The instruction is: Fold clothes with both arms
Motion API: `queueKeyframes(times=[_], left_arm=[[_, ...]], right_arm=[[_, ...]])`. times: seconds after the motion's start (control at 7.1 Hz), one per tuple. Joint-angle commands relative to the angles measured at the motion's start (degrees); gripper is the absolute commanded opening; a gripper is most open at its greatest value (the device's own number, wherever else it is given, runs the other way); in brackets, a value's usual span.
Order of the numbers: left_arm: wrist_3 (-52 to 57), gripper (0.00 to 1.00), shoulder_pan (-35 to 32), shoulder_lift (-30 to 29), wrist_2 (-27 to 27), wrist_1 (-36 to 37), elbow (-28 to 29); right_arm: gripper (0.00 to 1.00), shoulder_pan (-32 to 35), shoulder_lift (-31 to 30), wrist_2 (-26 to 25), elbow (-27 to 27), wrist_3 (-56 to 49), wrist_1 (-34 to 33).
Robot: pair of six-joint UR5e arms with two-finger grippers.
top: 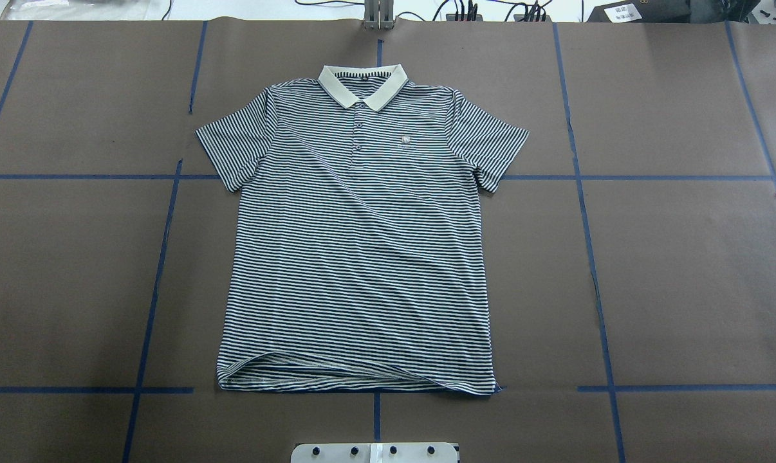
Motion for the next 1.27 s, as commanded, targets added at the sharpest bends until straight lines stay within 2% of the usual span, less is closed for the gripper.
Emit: queueKeyframes(times=[0.0,0.28,0.42,0.56,0.7,0.85,1.13], left_arm=[[-0.2,1.00,0.0,-0.7,0.0,-6.1,0.2],[-0.5,1.00,0.0,-2.9,0.4,-15.9,0.0],[-0.5,1.00,0.2,-5.4,1.2,-21.3,1.0],[-0.5,1.00,0.2,-7.1,0.6,-25.5,2.5],[-0.5,1.00,0.3,-9.1,-1.5,-25.9,3.7],[-0.8,1.00,1.2,-9.4,-4.6,-26.1,4.3],[-1.5,1.00,2.0,-9.5,-4.7,-27.3,4.3]], right_arm=[[1.00,-0.5,4.3,2.5,0.7,0.7,1.3],[1.00,-0.5,10.6,3.5,-0.9,0.7,1.5],[1.00,-0.5,11.6,3.3,-1.3,0.6,3.2],[1.00,-0.4,11.9,6.4,-2.4,0.9,4.6],[1.00,-0.4,13.2,11.2,-4.5,1.2,6.2],[1.00,-0.6,14.5,11.1,-5.4,2.0,9.8],[1.00,-4.9,22.3,10.8,-10.3,14.2,11.1]])
